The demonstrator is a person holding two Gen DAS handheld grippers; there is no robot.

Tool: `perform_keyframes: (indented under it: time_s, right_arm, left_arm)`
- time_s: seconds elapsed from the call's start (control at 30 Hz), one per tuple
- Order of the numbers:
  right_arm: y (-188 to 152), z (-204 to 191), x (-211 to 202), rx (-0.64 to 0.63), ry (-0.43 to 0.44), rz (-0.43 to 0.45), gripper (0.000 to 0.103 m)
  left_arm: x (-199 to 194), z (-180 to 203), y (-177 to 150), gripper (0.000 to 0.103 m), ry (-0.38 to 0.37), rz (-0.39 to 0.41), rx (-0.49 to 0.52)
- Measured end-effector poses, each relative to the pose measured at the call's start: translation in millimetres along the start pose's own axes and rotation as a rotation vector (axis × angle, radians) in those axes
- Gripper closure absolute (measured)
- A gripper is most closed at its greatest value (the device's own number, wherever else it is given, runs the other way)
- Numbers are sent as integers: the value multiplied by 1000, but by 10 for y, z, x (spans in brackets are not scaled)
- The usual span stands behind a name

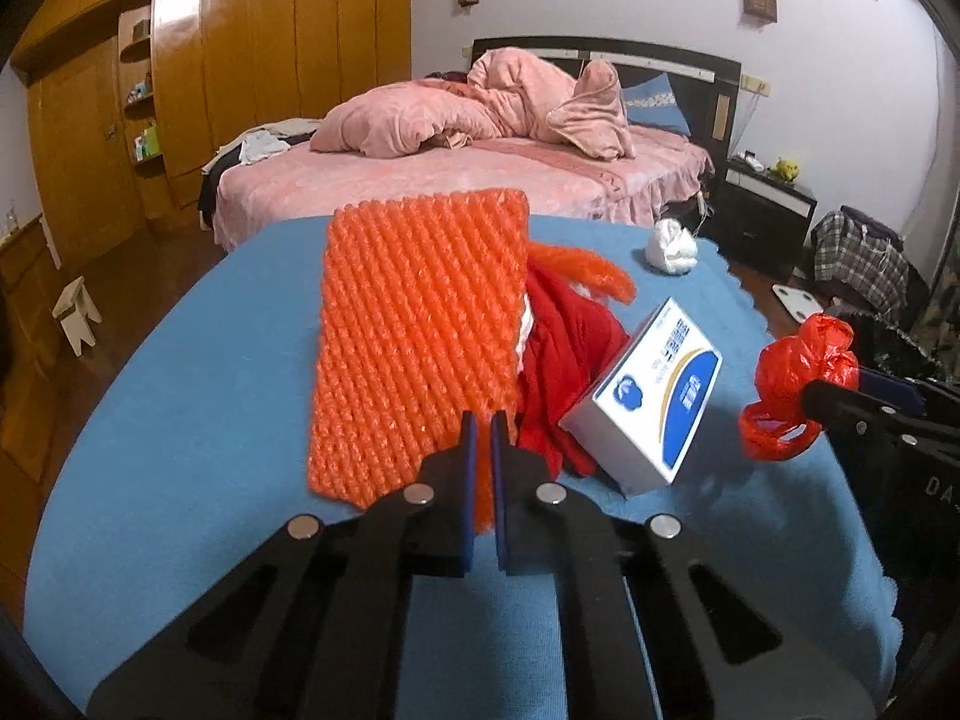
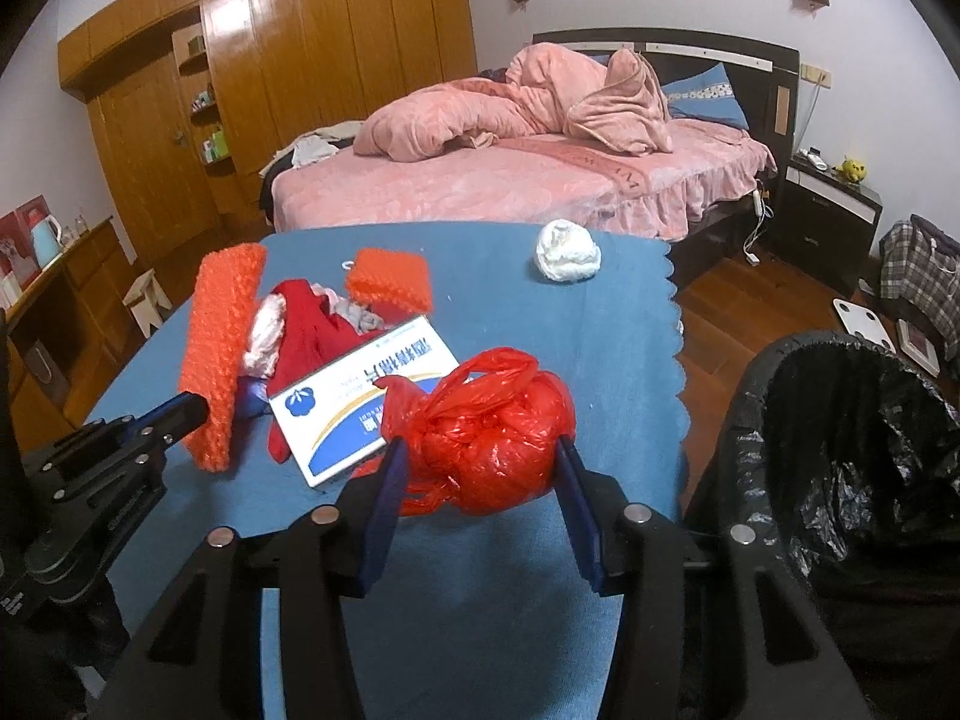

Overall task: Collect trash
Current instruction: 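Carry the scrubber and red bag over the black bin and release both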

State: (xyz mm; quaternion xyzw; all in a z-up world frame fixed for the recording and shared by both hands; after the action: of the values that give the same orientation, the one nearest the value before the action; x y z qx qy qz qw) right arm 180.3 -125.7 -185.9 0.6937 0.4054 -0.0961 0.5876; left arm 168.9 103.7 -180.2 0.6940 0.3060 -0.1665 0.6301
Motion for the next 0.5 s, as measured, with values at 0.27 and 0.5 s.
perform_keyframes:
  time_s: [0.27,0.5]
  right_arm:
    - [-59,63,142,19,-7,-26,54]
    - [-76,61,185,13,-4,-33,54]
  left_arm:
    - [152,-64,2,29,70,-18,-21]
    - [355,-97,-2,70,25,-87,-46]
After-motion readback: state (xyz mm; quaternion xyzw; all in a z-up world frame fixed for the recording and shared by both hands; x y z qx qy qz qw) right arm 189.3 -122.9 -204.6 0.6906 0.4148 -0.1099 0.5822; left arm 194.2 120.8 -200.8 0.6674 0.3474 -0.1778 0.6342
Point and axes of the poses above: each gripper's, at about its wrist camera, not at the fingertips, and x roughly the way its jaws point, z to its right, y to its top, the point moved 5 cm from there along x, roughly the way its jaws point, and after that the axes turned 14 degrees about y, right-handed, at the moved point
